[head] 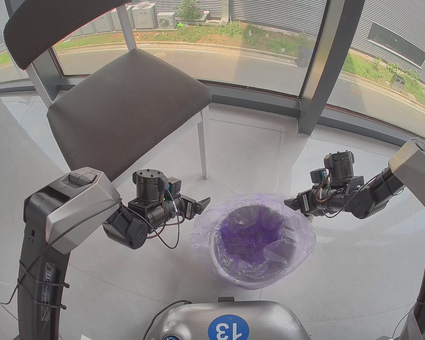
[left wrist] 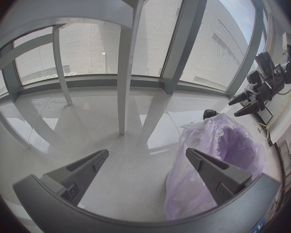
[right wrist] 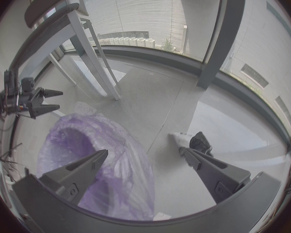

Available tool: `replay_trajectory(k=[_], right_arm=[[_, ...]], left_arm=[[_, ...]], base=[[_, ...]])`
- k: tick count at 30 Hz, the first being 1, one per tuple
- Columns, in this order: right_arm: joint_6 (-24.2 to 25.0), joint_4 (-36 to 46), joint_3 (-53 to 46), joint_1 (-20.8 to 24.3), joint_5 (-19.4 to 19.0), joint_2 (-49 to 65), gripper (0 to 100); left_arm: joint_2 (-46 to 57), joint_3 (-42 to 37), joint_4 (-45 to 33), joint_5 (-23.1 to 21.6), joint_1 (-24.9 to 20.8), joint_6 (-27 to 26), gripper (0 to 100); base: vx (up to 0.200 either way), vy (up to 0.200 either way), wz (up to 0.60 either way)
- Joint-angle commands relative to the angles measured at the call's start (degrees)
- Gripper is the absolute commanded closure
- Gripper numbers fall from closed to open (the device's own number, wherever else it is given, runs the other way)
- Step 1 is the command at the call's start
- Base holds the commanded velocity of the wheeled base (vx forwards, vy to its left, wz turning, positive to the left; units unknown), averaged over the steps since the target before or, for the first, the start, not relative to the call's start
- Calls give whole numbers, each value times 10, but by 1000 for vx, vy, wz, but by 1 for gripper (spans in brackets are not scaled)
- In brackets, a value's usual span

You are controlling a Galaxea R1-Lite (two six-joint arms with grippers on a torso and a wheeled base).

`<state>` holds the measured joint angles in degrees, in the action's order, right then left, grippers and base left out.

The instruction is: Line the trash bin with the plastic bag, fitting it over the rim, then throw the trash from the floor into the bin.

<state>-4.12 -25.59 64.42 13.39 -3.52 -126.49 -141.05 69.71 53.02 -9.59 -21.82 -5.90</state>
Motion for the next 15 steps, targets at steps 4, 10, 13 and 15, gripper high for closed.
replay_trajectory(k=[4,10,13,15], right_arm=[[15,25,-17,-22,-13,17,0],[10,22,-30,-30,-14,0,0],[10,20,-30,-30,-14,-5,0],[1,20,-28,-30,-17,-21,0]], left_arm=[[14,-77,35,-4,-5,1,0],[0,-76,36,-6,-5,1,0],[-4,-73,36,-8,-5,1,0],[-15,-63,35,-12,-4,1,0]], base=[[0,0,0],[0,0,0],[0,0,0],[0,0,0]])
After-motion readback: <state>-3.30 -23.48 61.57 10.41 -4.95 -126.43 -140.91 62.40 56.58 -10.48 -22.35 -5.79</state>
